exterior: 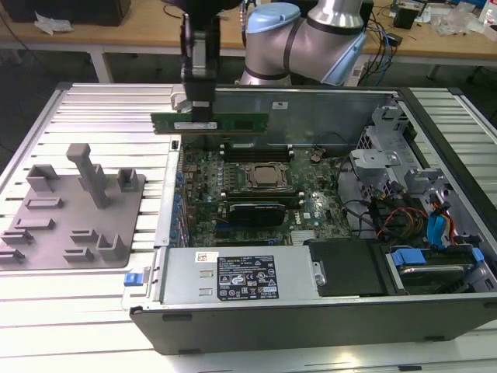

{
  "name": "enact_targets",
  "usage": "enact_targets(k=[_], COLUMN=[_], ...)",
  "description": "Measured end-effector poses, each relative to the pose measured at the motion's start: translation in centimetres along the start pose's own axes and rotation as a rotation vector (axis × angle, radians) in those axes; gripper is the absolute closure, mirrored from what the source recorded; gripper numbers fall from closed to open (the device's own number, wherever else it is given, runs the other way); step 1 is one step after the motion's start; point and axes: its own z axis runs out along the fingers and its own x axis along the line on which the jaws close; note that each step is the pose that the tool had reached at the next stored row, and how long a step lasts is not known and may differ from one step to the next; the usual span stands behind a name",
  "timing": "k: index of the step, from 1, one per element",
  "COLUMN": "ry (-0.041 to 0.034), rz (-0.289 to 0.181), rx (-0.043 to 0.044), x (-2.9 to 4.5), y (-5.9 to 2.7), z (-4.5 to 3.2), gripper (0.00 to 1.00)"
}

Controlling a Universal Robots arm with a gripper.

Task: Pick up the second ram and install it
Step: 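Pick up the second ram and move it above second insertion slot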

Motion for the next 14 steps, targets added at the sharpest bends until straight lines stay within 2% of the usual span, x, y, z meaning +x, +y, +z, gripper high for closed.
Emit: enact_targets(k=[6,10,14], ry=[0.0,0.0,-0.0001], rz=[0.0,0.0,0.0], rx=[-0.0005,-0.0005,-0.0007], x=[0.04,0.04,0.06], y=[-3.56,-3.7,-4.0], z=[-0.16,0.04,0.91], gripper=[0.91,0.91,0.91])
